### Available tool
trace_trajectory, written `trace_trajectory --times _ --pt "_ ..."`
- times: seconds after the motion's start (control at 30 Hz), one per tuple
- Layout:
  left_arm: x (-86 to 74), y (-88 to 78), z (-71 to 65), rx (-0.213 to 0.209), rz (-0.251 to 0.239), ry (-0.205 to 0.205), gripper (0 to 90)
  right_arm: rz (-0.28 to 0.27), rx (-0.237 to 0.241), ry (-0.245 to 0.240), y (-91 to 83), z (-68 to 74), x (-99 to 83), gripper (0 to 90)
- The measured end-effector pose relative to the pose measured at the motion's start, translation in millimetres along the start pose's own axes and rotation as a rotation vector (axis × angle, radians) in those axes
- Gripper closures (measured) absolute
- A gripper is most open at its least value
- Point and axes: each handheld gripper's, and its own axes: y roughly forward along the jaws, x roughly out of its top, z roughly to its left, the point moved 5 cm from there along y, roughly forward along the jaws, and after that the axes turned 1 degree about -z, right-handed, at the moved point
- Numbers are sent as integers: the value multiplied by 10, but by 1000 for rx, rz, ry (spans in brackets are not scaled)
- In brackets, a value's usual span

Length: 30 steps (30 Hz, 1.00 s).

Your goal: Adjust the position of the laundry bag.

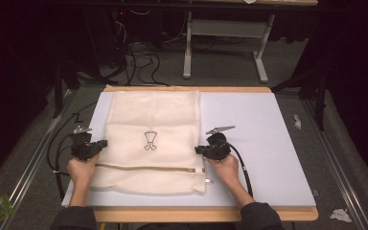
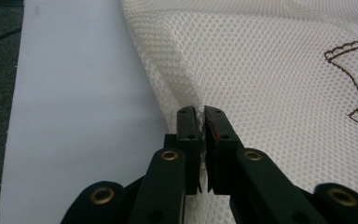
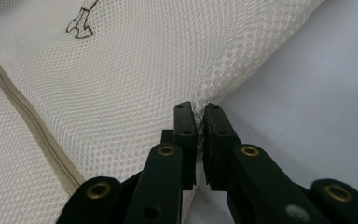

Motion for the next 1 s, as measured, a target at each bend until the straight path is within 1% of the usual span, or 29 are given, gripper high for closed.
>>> trace_trajectory --times 0.1,0.17,0.3,0.47,0.7,0.77,0.8,0.83,1.0 --pt "15 -14 -6 2 -10 -8 857 -7 1 1 -11 2 4 866" --pt "32 -35 -15 -1 -23 -1 858 -19 -1 -10 -30 0 14 867" --pt "49 -52 -33 -9 -36 -4 860 -25 -6 -12 -66 -23 19 868" --pt "74 -41 -109 -23 -32 24 863 -42 -10 -6 -132 -72 24 870" --pt "99 -44 -166 -37 -41 35 864 -55 -22 -3 -198 -136 19 870" --pt "103 -36 -194 -44 -43 43 864 -58 -24 0 -212 -150 15 870" --pt "107 -24 -219 -46 -39 48 864 -59 -27 8 -234 -181 2 870" --pt "107 -24 -219 -46 -39 48 864 -59 -27 8 -234 -181 2 870" --pt "140 -14 -313 -64 -47 67 865 -72 -42 11 -309 -257 -12 870"
